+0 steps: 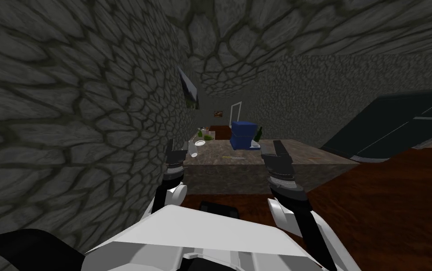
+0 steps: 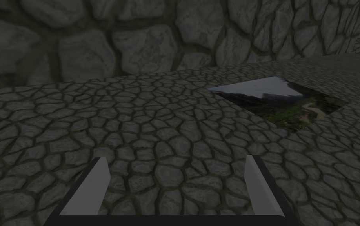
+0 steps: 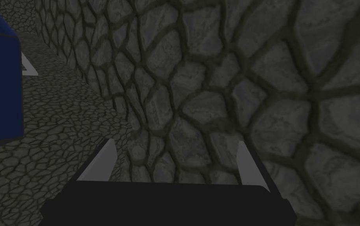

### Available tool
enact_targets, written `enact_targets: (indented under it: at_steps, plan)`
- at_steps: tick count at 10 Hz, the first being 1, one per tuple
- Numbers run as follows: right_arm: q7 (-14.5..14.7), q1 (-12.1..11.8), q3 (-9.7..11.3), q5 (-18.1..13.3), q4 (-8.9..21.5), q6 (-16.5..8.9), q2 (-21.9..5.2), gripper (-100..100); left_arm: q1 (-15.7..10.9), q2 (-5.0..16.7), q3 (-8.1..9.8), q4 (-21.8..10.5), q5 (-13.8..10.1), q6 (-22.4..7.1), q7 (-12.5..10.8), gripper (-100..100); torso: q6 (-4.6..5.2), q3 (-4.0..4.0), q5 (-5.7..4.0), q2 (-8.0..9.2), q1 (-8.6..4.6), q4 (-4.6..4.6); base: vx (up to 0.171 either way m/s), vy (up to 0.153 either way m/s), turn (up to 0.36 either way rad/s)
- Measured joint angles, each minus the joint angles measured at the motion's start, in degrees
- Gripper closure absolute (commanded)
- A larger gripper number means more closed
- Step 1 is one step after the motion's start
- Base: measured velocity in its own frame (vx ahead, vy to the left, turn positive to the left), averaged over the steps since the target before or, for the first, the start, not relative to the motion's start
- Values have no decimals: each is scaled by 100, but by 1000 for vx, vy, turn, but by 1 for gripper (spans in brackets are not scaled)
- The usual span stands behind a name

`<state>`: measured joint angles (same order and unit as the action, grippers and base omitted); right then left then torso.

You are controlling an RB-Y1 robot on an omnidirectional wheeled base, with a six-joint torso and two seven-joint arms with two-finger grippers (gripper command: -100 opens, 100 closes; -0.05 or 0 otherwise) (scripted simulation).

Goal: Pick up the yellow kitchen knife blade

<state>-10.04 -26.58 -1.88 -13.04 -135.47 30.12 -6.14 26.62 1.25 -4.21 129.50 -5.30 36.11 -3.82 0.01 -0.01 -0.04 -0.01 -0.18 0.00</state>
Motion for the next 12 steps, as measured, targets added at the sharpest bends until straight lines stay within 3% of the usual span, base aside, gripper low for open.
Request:
enact_targets:
  at_steps: [12]
  plan:
    - [-554, -195, -1049, -1951, -238, 654, -585, -100, -1, 0, -1, 0, 0, 0, 0, 0, -5, -3, 2, -6, 6, -1, 0, -37, 205]
